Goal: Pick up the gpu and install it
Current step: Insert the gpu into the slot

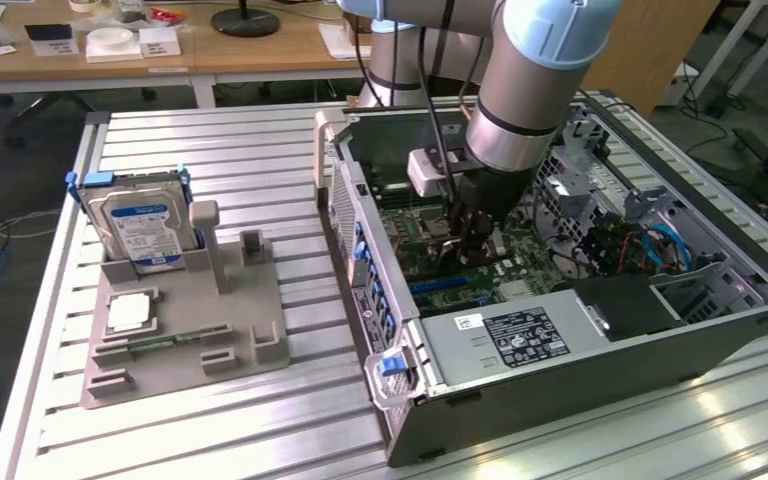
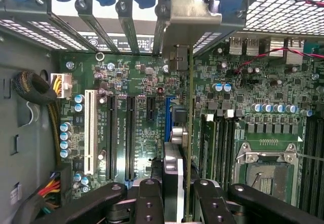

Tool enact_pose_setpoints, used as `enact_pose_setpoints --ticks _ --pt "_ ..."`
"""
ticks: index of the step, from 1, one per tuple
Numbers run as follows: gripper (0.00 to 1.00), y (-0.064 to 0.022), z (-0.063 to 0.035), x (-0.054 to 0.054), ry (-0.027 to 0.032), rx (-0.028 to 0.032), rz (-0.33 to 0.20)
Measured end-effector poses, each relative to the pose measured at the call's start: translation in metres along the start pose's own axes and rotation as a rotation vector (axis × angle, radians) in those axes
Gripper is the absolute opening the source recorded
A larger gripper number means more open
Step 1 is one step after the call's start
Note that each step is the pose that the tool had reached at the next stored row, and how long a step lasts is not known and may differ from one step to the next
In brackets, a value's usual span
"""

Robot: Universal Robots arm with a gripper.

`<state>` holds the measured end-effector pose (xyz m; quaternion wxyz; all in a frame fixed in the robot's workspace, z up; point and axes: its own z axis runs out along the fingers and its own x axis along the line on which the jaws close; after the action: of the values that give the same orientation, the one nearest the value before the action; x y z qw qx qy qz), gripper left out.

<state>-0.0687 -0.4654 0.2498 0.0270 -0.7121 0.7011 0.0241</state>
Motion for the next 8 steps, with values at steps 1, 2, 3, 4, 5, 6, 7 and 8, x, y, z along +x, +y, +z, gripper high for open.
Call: enact_pose_setpoints --ticks 1,2,3,4,5,6,7,8 --pt "0.28 0.0005 0.0008 0.0 0.0 -0.0001 0.0" --pt "0.28 0.0005 0.0017 0.0001 0.0002 -0.0001 0.0" --pt "0.28 0.0005 0.0026 0.0002 0.0003 -0.0001 0.0" --pt "0.28 0.0004 0.0036 0.0003 0.0003 -0.0002 0.0" --pt "0.28 0.0005 0.0044 0.0004 0.0003 -0.0001 0.0" --pt "0.28 0.0006 0.0048 0.0004 0.0003 -0.0002 0.0" --pt "0.28 0.0009 0.0049 0.0005 0.0006 -0.0003 0.0" --pt "0.28 0.0012 0.0051 0.0005 0.0006 -0.0003 0.0"
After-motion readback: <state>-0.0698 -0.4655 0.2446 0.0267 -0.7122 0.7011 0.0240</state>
